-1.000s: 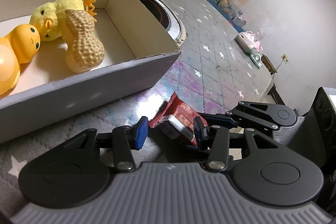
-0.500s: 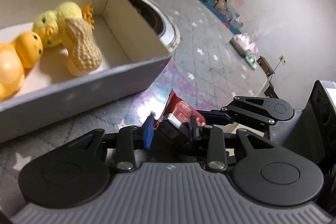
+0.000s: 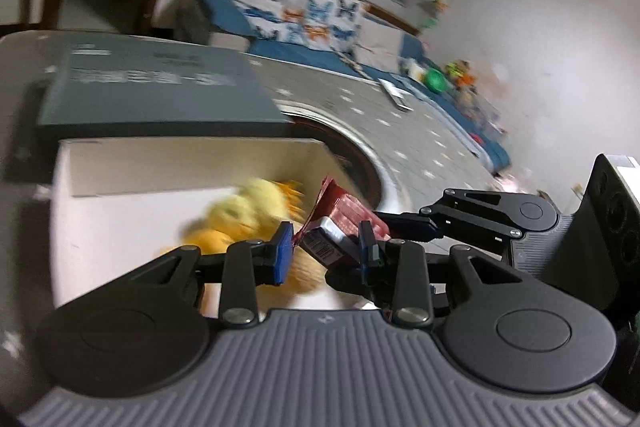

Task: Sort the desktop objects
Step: 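Lift the red snack packet with the left gripper and carry it into the box, then open the left gripper to drop the snack packet in the box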

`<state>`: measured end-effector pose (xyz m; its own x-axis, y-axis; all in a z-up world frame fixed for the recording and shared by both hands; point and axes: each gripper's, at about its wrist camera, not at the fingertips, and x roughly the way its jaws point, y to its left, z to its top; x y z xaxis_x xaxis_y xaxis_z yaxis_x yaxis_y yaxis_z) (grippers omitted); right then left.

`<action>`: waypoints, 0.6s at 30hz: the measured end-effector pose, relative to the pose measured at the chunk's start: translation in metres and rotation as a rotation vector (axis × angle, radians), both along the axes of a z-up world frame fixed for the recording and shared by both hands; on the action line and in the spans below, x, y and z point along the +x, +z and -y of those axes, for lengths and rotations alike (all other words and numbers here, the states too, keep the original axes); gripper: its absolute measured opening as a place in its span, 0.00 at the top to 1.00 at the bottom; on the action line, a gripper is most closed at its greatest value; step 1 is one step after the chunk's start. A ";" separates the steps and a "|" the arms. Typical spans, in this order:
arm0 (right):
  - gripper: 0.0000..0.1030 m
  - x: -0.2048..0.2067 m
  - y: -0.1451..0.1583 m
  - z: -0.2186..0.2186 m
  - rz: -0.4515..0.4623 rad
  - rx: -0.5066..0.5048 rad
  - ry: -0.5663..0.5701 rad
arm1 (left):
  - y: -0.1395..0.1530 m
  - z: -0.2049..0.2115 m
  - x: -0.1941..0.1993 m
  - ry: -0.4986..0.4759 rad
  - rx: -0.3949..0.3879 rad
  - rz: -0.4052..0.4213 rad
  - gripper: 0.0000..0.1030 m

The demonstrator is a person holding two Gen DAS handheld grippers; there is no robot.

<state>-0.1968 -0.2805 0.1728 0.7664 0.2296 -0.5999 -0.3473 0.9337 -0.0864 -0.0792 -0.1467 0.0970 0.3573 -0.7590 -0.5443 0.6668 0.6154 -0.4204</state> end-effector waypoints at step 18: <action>0.57 0.059 -0.046 -0.014 -0.121 0.073 -0.027 | -0.033 -0.024 0.055 0.070 0.039 -0.091 0.66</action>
<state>-0.1379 -0.2661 0.1271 0.6958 0.2560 -0.6710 -0.3254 0.9453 0.0231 -0.0245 -0.1226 0.0642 0.3562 -0.7114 -0.6059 0.5819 0.6762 -0.4518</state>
